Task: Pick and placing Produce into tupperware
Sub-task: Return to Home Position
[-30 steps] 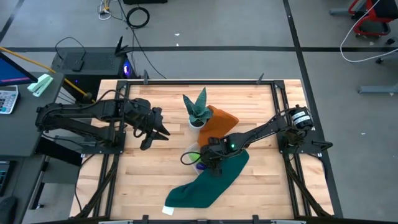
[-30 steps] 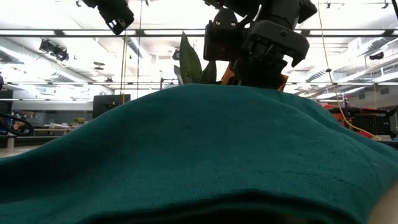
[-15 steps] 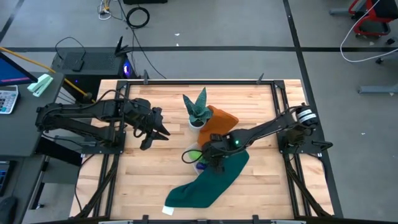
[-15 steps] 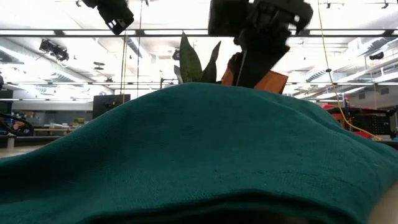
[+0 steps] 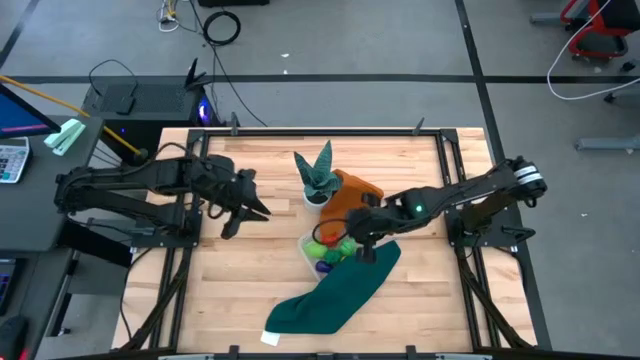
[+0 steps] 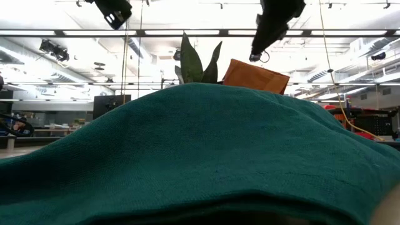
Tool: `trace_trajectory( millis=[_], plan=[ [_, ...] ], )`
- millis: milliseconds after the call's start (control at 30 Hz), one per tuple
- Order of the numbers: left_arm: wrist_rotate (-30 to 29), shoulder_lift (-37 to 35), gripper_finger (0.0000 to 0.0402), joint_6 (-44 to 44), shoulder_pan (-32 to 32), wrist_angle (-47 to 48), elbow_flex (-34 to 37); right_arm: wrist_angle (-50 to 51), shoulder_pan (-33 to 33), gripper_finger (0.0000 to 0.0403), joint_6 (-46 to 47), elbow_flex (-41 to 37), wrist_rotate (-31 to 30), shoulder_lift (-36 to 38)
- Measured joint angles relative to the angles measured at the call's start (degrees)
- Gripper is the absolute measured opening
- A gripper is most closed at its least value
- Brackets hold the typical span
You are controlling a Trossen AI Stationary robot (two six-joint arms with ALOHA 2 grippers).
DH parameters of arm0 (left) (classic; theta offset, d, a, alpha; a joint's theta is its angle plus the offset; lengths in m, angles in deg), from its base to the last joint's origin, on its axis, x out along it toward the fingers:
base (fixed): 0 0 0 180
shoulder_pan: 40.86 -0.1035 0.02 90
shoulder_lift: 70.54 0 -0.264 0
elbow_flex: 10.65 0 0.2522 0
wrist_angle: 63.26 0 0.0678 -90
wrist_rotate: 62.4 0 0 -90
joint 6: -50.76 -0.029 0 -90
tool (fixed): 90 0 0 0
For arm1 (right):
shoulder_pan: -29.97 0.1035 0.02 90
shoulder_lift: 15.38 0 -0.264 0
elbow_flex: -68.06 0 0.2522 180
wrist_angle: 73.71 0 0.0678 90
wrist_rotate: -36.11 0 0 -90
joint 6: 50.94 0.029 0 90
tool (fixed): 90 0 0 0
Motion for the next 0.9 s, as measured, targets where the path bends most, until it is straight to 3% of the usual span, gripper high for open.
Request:
trace_trajectory(
  millis=[200,333,600,900],
  plan=[
    [-2.0,-8.2,0.0045,0.4,-3.9,-0.8,0.0,2.9,0.0,0.0049,4.6,-0.9,-6.1,3.2],
    [-3.7,-14.1,0.002,1.1,-6.8,-4.7,0.7,2.3,0.0,0.0039,7.8,-4.3,-6.7,5.1],
    [-10.0,-27.0,0.001,9.2,-8.7,-20.1,14.2,-4.3,0.0,0.0036,15.1,-13.0,-6.8,8.5],
    [-16.5,-33.9,0.0006,11.6,-8.7,-24.9,23.5,-6.1,-0.1,0.0037,16.9,-14.1,-6.7,8.9]
  ],
)
